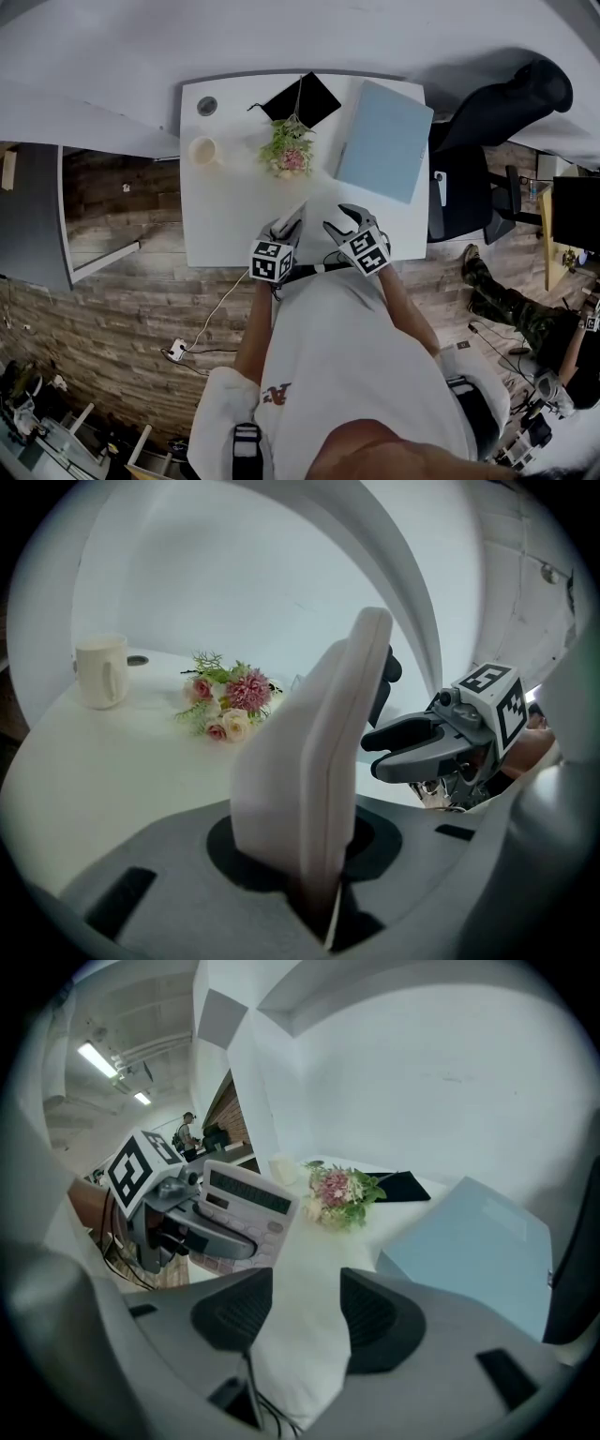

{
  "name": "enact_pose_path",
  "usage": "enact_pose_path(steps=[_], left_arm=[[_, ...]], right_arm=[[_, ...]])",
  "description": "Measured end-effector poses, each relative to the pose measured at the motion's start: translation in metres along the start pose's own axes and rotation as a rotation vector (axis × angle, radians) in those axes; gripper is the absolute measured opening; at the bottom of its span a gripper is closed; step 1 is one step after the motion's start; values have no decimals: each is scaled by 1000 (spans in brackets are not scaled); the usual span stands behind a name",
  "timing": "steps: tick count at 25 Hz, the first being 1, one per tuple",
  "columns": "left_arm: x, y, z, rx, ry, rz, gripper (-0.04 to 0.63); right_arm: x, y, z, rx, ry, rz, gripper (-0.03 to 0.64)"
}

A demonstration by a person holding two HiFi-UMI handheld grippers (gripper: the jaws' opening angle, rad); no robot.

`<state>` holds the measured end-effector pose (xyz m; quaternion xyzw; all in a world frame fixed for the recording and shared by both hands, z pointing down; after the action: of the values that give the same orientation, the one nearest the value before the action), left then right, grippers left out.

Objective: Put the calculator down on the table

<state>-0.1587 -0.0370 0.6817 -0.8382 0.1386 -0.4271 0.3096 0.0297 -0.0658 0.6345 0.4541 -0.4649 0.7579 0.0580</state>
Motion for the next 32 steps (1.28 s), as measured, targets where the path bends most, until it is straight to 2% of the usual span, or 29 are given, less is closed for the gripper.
enact_pose_path(steps=[9,18,25,32], left_arm=[[12,-14,-6,-53,-35,-42,94],[18,-22,-13,-160,-94,-35,102],[20,-22,-20,-171,-67,-46,130],[20,-22,-26,-201,-4,-56,176]], right_arm=[[6,-5,-1,6,5,-26,230],[8,-7,-3,10,4,-34,227],[9,-6,-4,10,1,-35,227],[7,-6,-6,8,1,-34,227]])
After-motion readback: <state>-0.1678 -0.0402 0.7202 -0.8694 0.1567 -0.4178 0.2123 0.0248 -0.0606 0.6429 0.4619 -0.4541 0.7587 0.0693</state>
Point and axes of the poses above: the fingertips, and each gripper's own axes: x forward along the fingers, z to its right, y out of its top, the point moved 9 cm from there along -x, backward along the fingers
